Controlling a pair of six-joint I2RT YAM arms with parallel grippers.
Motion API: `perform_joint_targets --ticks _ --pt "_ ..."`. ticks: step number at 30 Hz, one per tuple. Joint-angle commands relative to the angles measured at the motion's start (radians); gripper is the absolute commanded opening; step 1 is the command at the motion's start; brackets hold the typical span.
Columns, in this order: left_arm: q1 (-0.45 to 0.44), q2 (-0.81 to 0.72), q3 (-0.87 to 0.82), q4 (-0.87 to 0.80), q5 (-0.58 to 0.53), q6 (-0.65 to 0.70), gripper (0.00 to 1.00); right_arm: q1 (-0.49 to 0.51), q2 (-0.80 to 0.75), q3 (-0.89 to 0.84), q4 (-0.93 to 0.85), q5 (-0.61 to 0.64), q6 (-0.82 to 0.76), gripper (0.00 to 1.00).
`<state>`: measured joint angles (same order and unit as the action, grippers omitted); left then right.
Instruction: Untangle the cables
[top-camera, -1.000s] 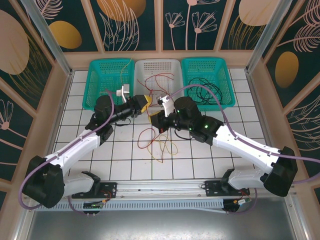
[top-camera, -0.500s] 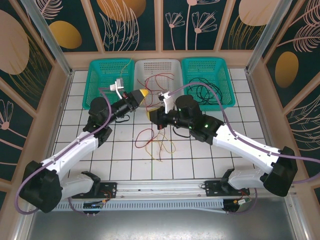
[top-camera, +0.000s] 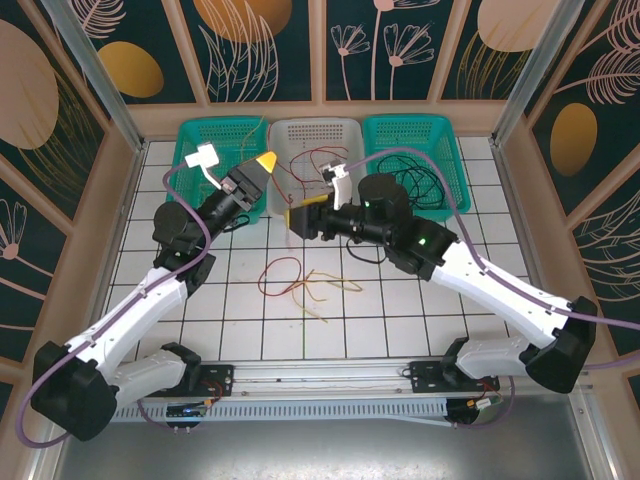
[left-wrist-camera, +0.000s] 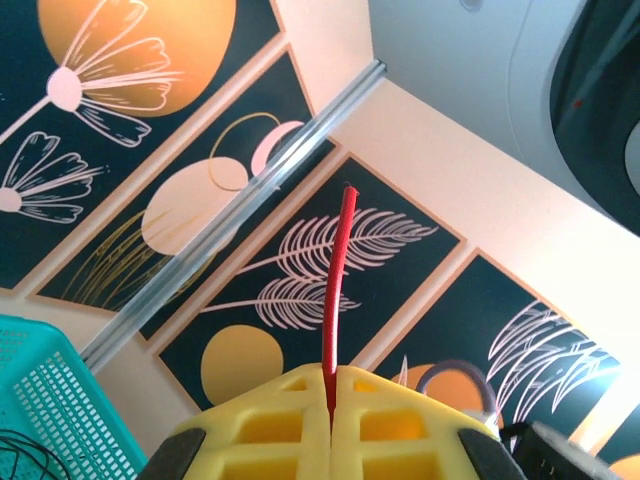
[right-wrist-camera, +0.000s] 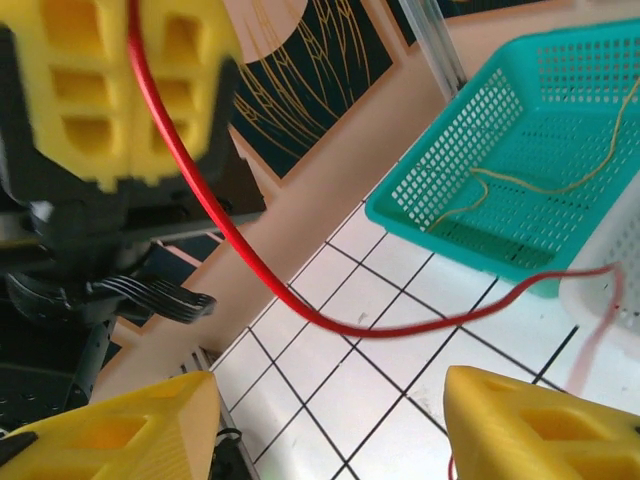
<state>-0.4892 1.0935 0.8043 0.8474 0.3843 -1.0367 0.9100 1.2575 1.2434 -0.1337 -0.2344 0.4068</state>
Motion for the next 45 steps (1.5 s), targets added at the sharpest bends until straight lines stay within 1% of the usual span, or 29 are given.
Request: perform_joint_targets --ticks 1,4,7,12,13,20,23,28,31,36,37,38,39,40,42,43,45 --pt "0.003 0.007 0.059 -0.009 0.077 0.049 0.00 -0.004 0.017 0.096 -0.082 -0.015 -0.089 0.63" --pt "0.003 0.014 0.093 -0.055 0.113 0.068 0.00 -0.010 0.030 0.134 -0.110 -0.036 -0.120 0.67" --pt "0.003 0.030 0.121 -0.071 0.165 0.068 0.00 -0.016 0.058 0.175 -0.128 -0.067 -0.136 0.67" --pt "0.003 0.036 0.137 -0.079 0.206 0.080 0.00 -0.023 0.091 0.216 -0.122 -0.087 -0.146 0.55" --pt "0.003 0.037 0.139 -0.082 0.213 0.087 0.00 -0.026 0.092 0.220 -0.118 -0.093 -0.146 0.54" --pt "0.003 0.037 0.160 -0.142 0.239 0.153 0.00 -0.031 0.083 0.236 -0.134 -0.129 -0.157 0.53" --pt "0.003 0.030 0.156 -0.141 0.230 0.165 0.00 -0.034 0.074 0.236 -0.148 -0.126 -0.162 0.53" --pt "0.003 0.025 0.148 -0.122 0.235 0.166 0.00 -0.043 0.069 0.235 -0.137 -0.138 -0.154 0.41" --pt "0.003 0.022 0.143 -0.104 0.248 0.158 0.00 -0.048 0.072 0.235 -0.130 -0.144 -0.148 0.28" --pt "0.003 0.018 0.140 -0.085 0.279 0.164 0.00 -0.054 0.069 0.219 -0.104 -0.167 -0.131 0.19" --pt "0.003 0.019 0.138 -0.079 0.285 0.162 0.00 -0.055 0.068 0.217 -0.100 -0.169 -0.128 0.16" --pt "0.003 0.020 0.137 -0.080 0.286 0.162 0.00 -0.056 0.068 0.216 -0.097 -0.173 -0.127 0.11" --pt "0.003 0.021 0.139 -0.081 0.288 0.164 0.00 -0.056 0.068 0.217 -0.095 -0.180 -0.125 0.04" --pt "0.003 0.023 0.140 -0.087 0.286 0.168 0.00 -0.056 0.066 0.221 -0.091 -0.185 -0.123 0.00" --pt "0.003 0.029 0.150 -0.110 0.279 0.175 0.00 -0.054 0.062 0.223 -0.084 -0.196 -0.118 0.00" --pt "0.003 0.032 0.157 -0.129 0.270 0.179 0.12 -0.054 0.056 0.228 -0.080 -0.197 -0.117 0.00" --pt "0.003 0.031 0.162 -0.174 0.234 0.189 0.50 -0.057 0.044 0.235 -0.076 -0.184 -0.115 0.00"
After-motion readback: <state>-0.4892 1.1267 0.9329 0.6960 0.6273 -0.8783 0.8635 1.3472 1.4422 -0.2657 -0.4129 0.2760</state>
